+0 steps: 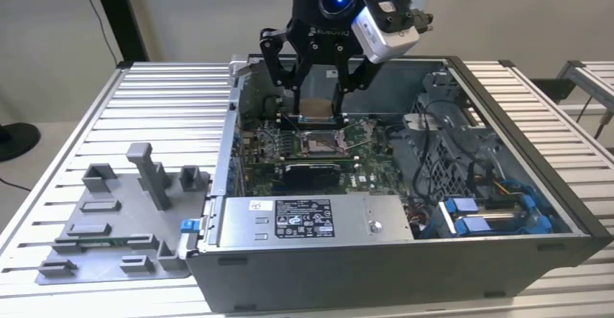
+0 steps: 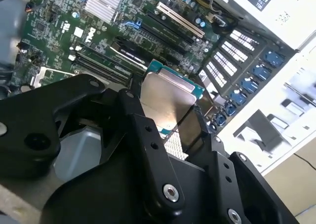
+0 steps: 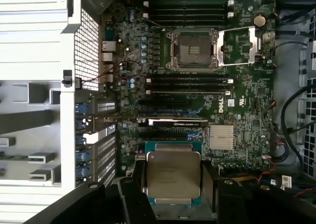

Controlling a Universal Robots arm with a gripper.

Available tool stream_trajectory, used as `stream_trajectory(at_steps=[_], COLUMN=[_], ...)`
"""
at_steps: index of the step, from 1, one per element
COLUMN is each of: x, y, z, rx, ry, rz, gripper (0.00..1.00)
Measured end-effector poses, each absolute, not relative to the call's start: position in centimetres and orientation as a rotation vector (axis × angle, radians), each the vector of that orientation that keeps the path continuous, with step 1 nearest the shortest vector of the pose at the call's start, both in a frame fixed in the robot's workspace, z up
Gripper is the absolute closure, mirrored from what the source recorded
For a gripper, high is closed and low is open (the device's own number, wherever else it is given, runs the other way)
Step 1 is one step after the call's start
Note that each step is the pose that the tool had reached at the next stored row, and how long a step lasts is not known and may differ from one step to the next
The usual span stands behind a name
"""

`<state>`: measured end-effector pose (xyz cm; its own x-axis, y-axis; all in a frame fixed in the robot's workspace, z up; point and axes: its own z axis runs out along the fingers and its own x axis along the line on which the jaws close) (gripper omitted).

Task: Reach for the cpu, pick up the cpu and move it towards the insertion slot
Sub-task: 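Pick up the cpu and move it towards the insertion slot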

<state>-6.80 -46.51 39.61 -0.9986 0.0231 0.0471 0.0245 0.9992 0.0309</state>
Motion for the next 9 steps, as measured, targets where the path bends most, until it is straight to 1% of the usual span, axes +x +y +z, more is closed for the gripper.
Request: stream_trajectory(at_steps=[9], x=[-5.3], y=[-46.1], z=[39.6], rx=[-0.037], ry=[-3.094], rz=[-0.049], gripper=[1.00])
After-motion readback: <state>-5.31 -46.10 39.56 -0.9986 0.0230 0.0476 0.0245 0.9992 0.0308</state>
